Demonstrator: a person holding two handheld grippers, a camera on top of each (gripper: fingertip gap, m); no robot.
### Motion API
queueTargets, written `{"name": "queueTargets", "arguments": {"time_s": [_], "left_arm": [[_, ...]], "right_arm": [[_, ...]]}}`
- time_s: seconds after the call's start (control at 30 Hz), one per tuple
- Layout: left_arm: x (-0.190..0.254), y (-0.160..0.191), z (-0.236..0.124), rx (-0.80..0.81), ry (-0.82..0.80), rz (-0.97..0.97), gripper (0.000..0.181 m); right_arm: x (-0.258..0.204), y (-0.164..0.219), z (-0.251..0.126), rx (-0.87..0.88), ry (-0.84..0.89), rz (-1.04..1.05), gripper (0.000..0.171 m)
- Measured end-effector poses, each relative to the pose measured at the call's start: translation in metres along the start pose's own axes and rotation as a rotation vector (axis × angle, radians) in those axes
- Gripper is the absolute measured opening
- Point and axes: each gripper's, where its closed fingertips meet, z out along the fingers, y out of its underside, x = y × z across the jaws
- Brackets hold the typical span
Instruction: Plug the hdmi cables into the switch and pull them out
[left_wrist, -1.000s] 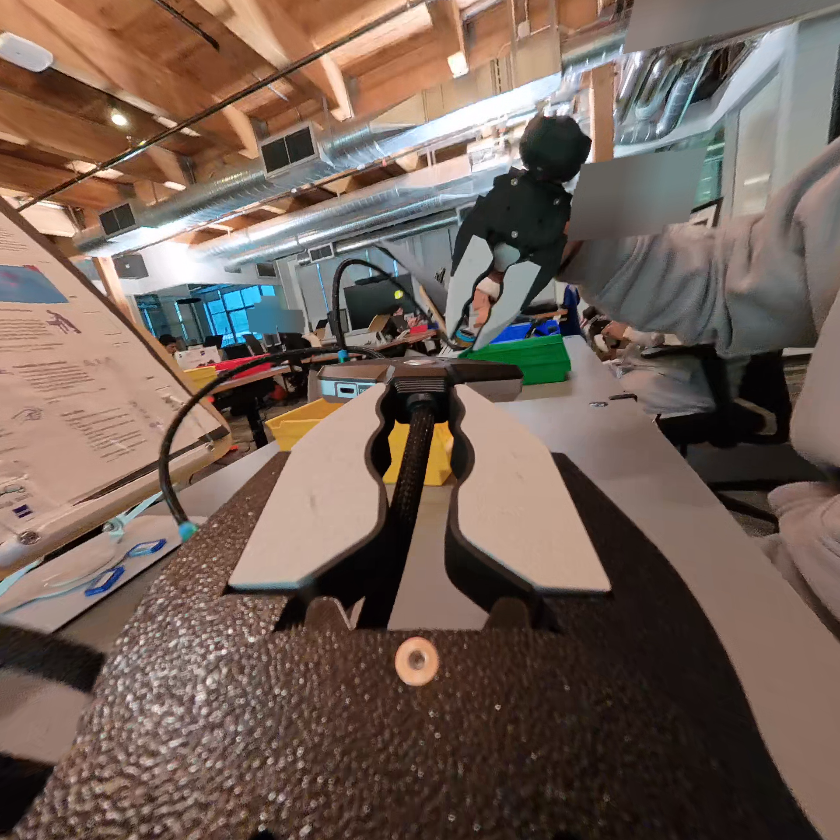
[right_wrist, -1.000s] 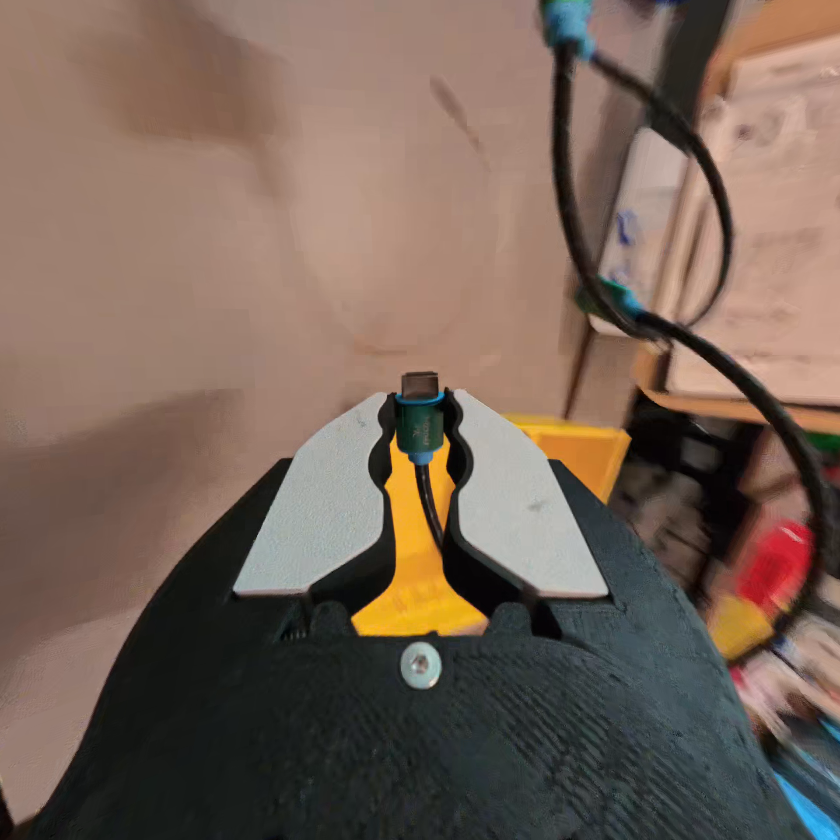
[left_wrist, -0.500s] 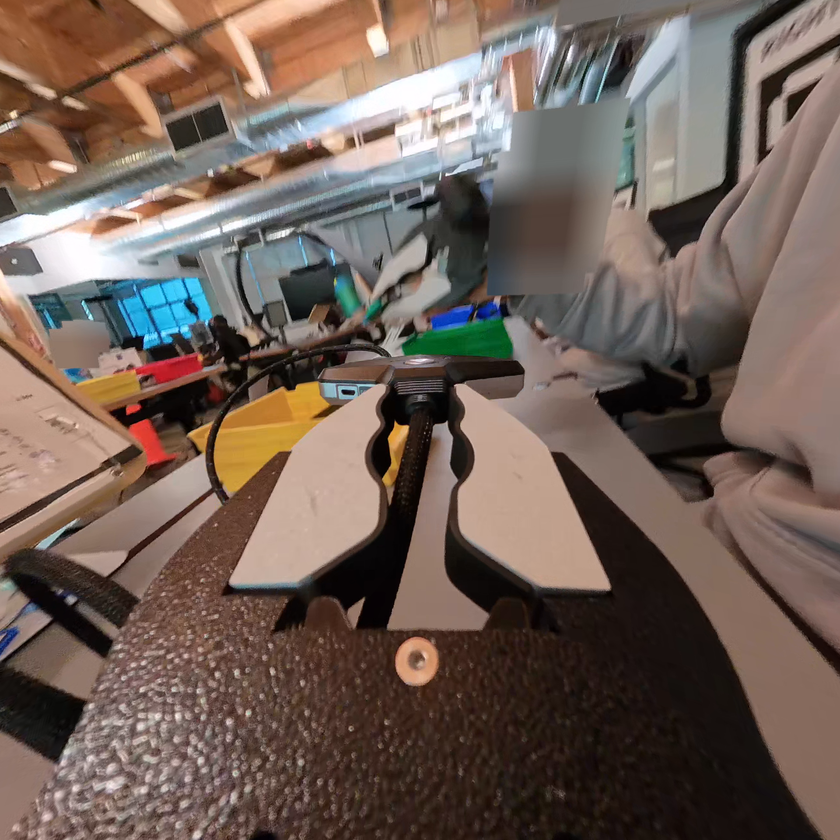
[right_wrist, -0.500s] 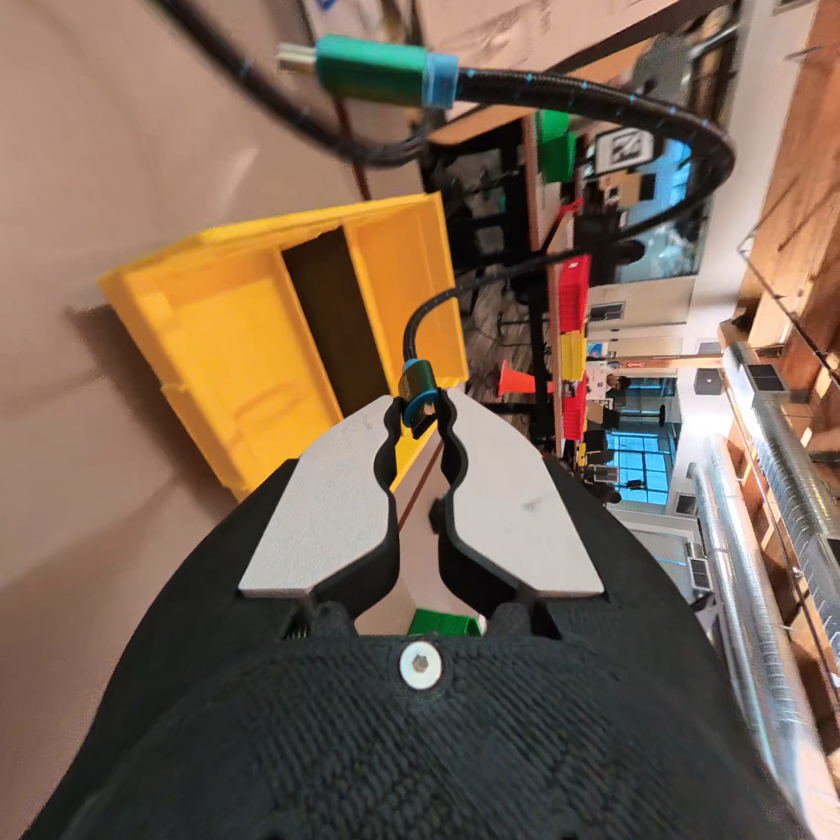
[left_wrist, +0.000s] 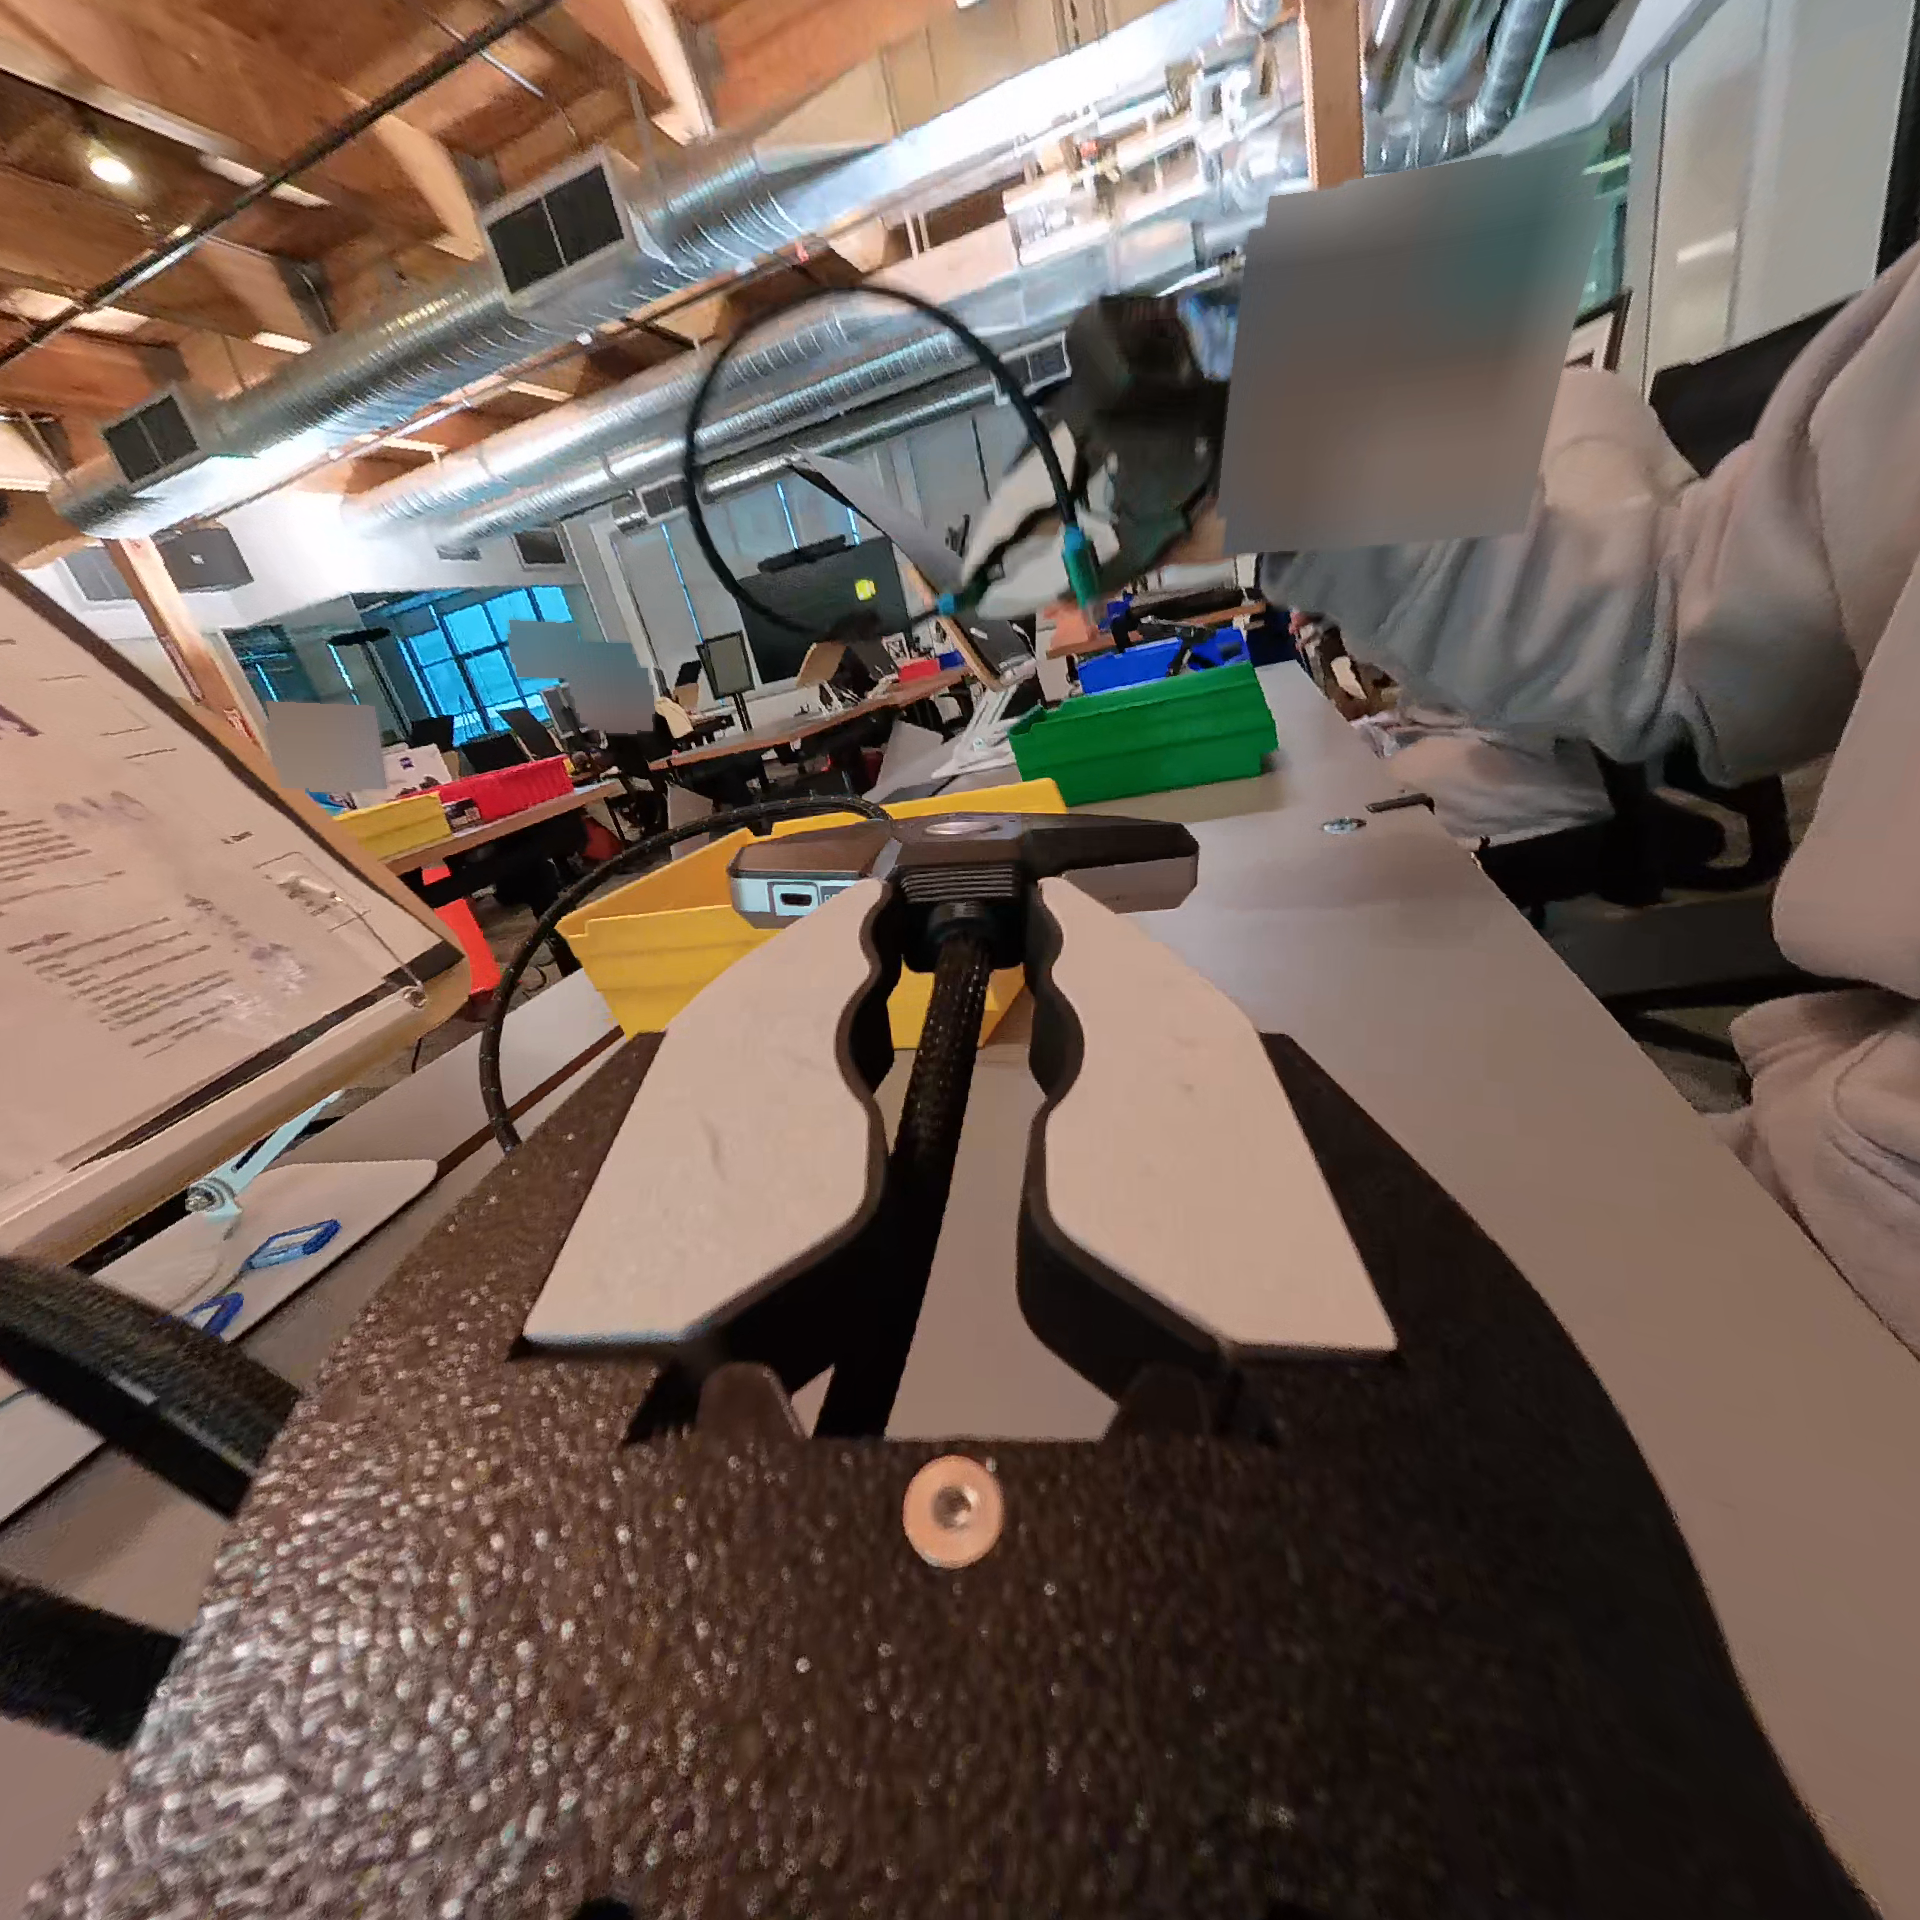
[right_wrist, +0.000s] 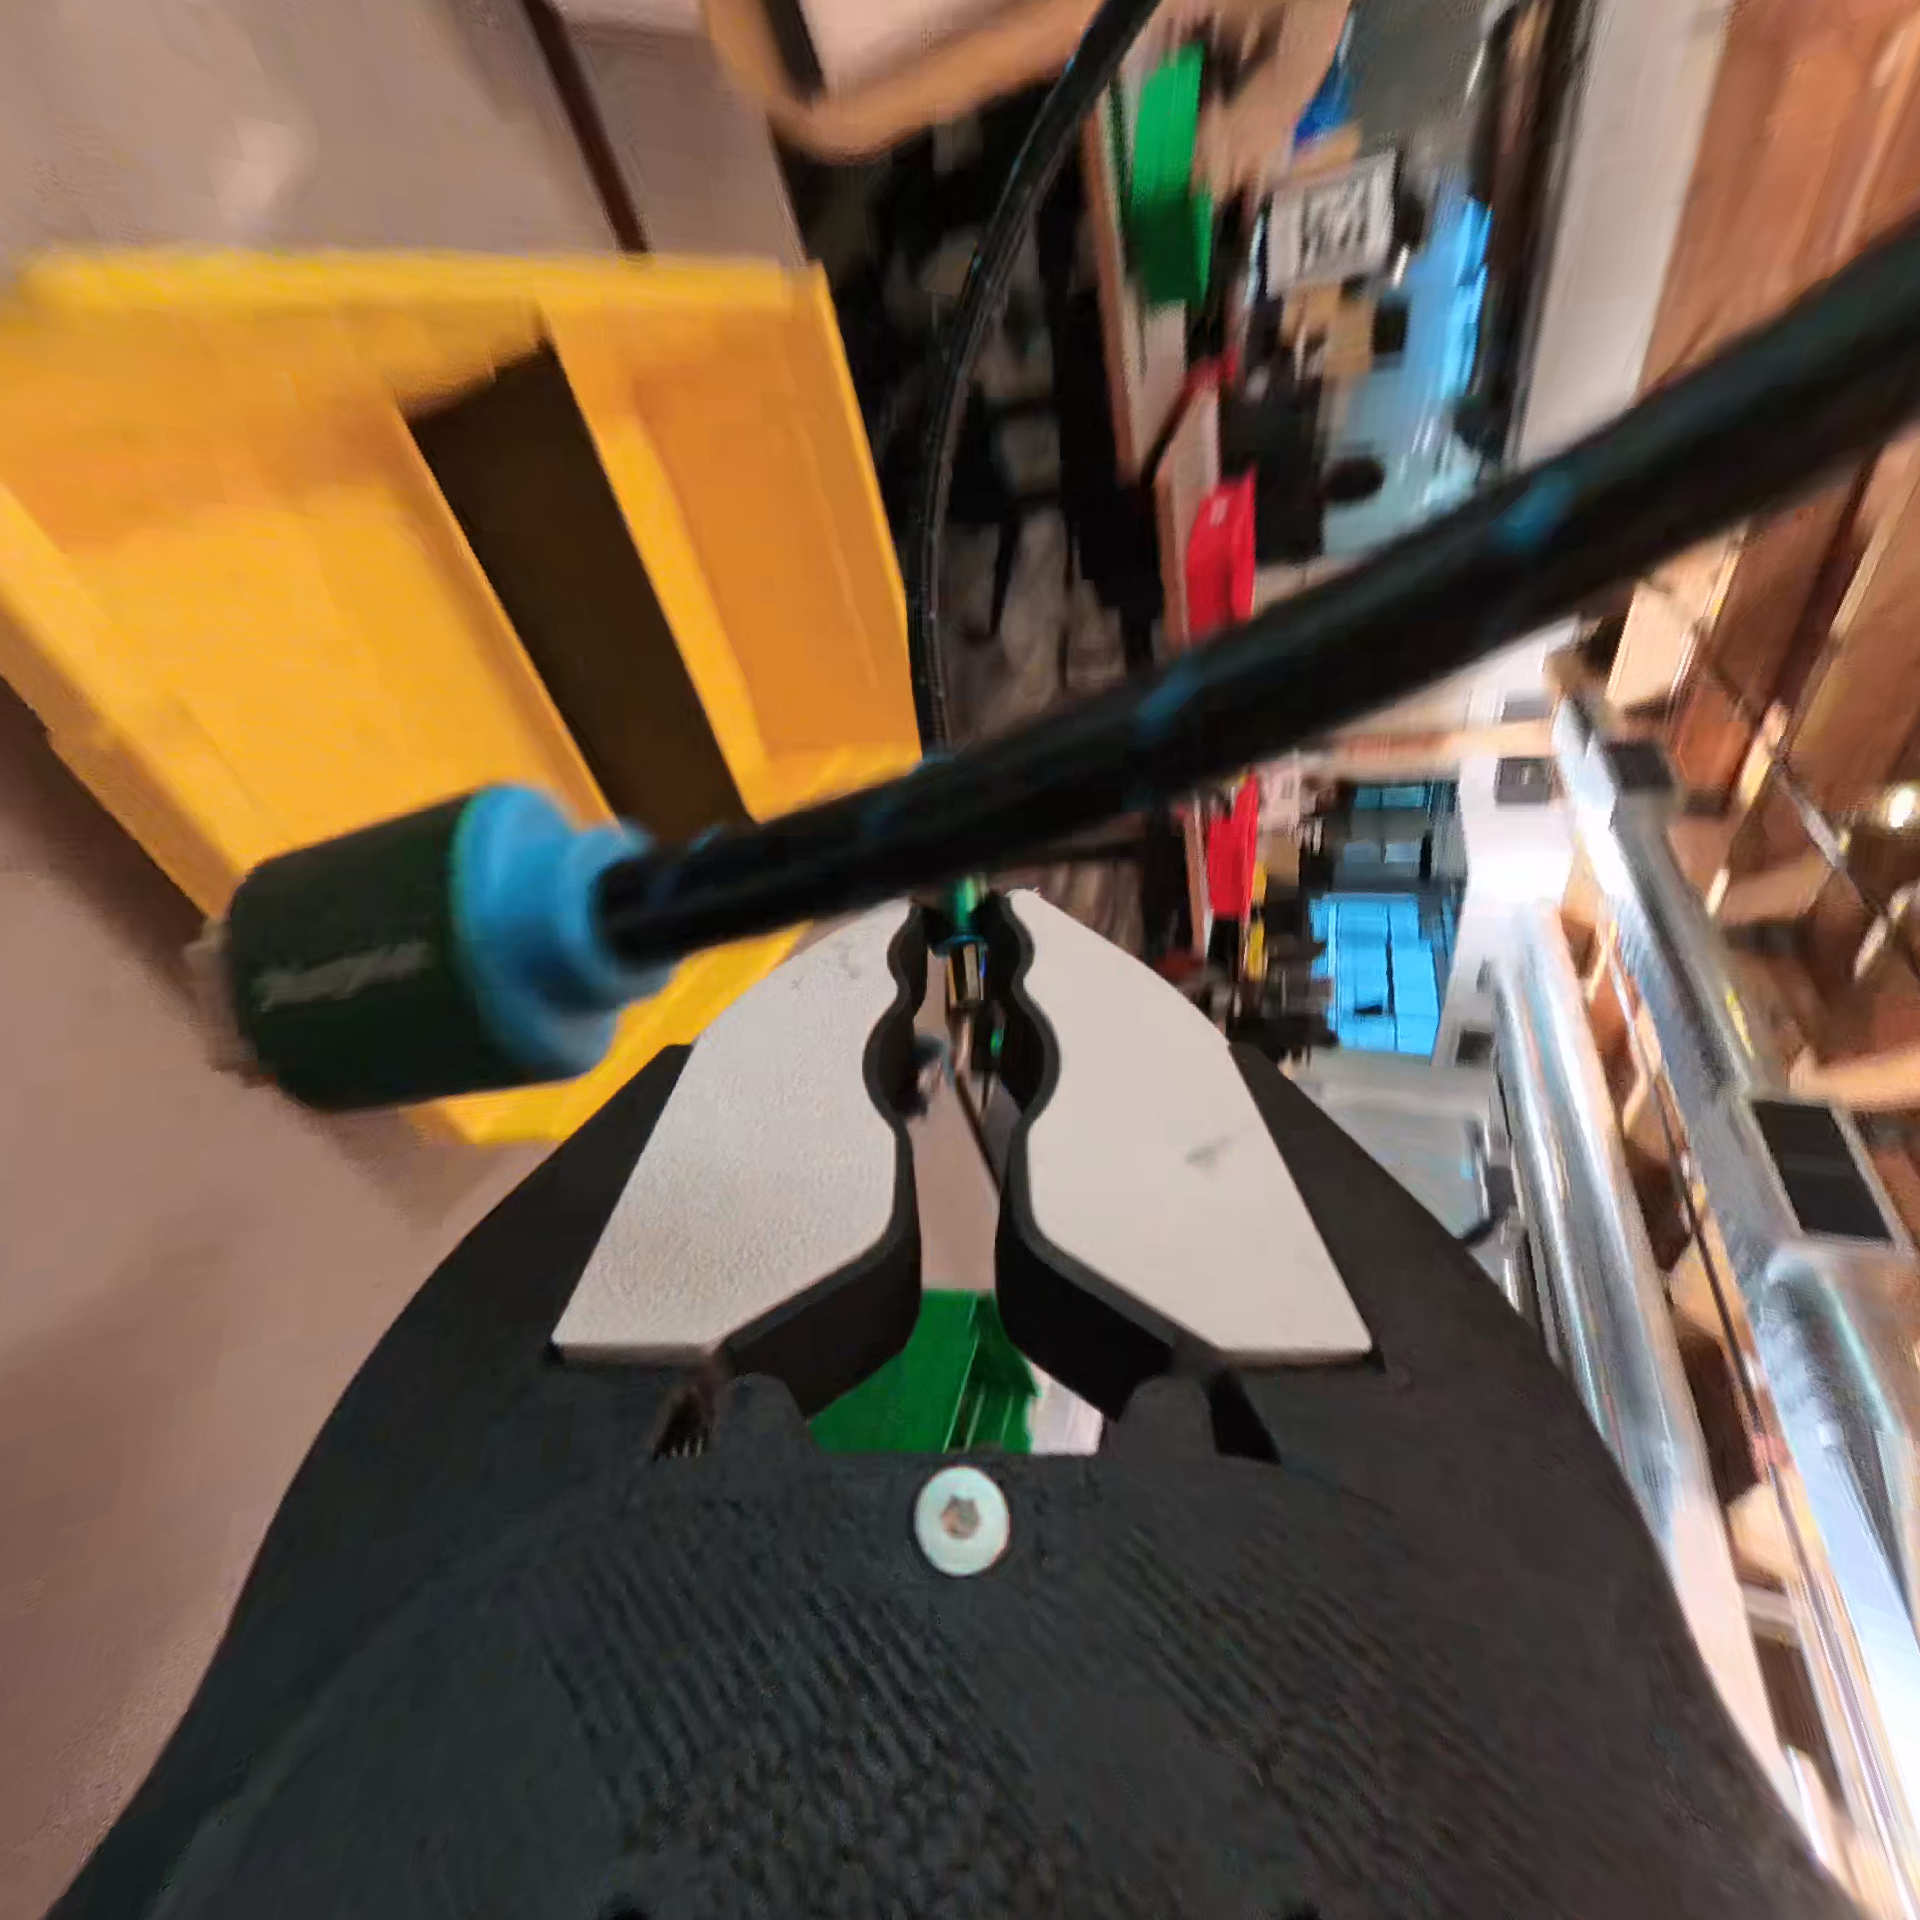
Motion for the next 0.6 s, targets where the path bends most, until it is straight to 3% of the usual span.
{"name": "queueTargets", "arguments": {"time_s": [0.03, 0.27, 0.47, 0.6], "left_arm": [[-0.002, -0.001, -0.002, 0.014, -0.006, -0.010, 0.022], [-0.004, 0.001, -0.004, 0.054, 0.002, -0.064, 0.022], [-0.002, 0.007, -0.001, 0.032, 0.014, -0.069, 0.022], [-0.002, 0.007, -0.002, 0.036, 0.010, -0.073, 0.022]], "right_arm": [[-0.005, 0.014, 0.007, -0.059, 0.006, 0.004, 0.011], [-0.013, 0.083, 0.058, -0.340, 0.178, -0.219, 0.011], [-0.017, 0.079, 0.117, -0.326, 0.263, -0.475, 0.011], [-0.023, 0.080, 0.141, -0.353, 0.293, -0.539, 0.012]]}}
